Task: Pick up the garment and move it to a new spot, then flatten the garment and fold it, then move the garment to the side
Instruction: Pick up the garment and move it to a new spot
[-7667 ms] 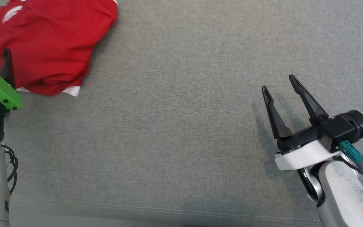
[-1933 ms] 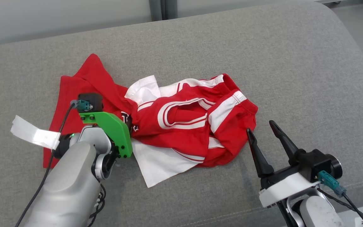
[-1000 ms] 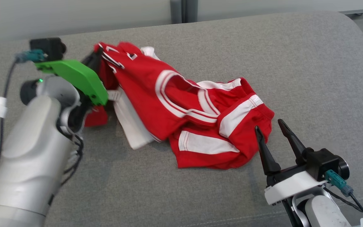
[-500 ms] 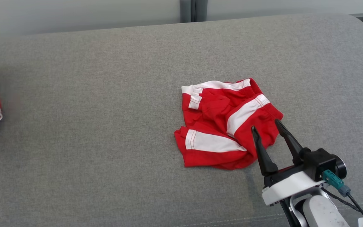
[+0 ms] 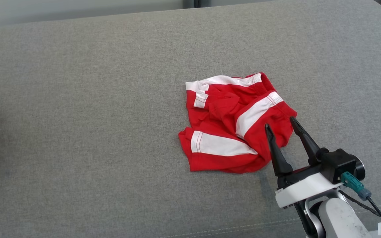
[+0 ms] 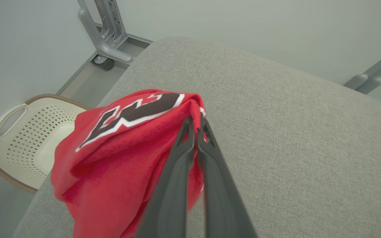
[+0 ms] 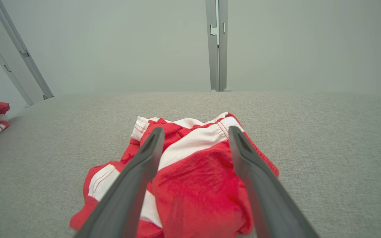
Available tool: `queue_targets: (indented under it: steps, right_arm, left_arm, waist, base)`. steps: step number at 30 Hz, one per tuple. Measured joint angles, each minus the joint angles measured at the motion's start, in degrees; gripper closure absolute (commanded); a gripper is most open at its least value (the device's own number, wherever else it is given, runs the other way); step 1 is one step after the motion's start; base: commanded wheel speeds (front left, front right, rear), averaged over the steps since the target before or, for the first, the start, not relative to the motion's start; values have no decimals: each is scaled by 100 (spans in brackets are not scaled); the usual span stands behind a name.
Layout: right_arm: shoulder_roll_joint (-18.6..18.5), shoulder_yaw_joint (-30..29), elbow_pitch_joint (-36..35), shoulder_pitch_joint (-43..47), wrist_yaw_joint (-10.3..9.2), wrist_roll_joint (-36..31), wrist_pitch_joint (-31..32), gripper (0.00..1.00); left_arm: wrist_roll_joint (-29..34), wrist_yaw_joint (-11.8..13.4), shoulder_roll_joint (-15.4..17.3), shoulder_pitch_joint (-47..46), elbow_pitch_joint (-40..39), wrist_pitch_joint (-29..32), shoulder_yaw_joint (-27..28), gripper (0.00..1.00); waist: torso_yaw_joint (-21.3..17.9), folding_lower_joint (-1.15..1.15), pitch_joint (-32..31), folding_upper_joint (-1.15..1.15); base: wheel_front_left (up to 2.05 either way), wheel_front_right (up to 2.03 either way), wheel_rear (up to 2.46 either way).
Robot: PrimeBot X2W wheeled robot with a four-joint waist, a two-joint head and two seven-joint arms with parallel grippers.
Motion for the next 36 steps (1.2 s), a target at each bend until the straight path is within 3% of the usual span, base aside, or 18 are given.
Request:
queue_targets:
  steps: [11,12,13,14,15,22,27,36]
  right_arm:
    - [-1,19,37,-50,0,-1,0,0]
    - [0,18,49,-54,0,-1,0,0]
    - [-1,21,57,-57,0,-1,0,0]
    - [-1,25,59,-58,0,-1,0,0]
    - [-1,36,60,-61,0,-1,0,0]
    - [2,133,64,-118,1,10,0,0]
    - [1,33,20,-119,-3,-21,0,0]
    - [-237,-280,-8,-275,-5,-141,0,0]
  left_arm:
    - [5,-371,-227,-10,-285,-107,-196,100]
    - [16,-372,-276,-11,-294,-133,-200,89]
    - [15,-372,-315,-11,-293,-133,-199,58]
    - [18,-372,-327,-11,-296,-133,-212,15]
    - [24,-372,-318,-11,-296,-133,-222,0]
    - [179,-365,-194,-4,-486,-343,-253,0]
    - [177,-464,-388,-4,-1036,-489,-345,0]
    - [175,-576,-1246,332,-1875,-727,-761,0]
  waist:
    - [-8,0,-14,0]
    - [-3,0,-27,0]
    - [3,0,-42,0]
    - [9,0,-54,0]
    - [12,0,-63,0]
    - [-52,0,-95,0]
    - [-64,0,-134,0]
    - [90,0,-200,0]
  base:
    - [0,0,0]
    - [0,0,0]
    - [0,0,0]
    - [0,0,0]
    - [0,0,0]
    - [0,0,0]
    - [0,0,0]
    - [0,0,0]
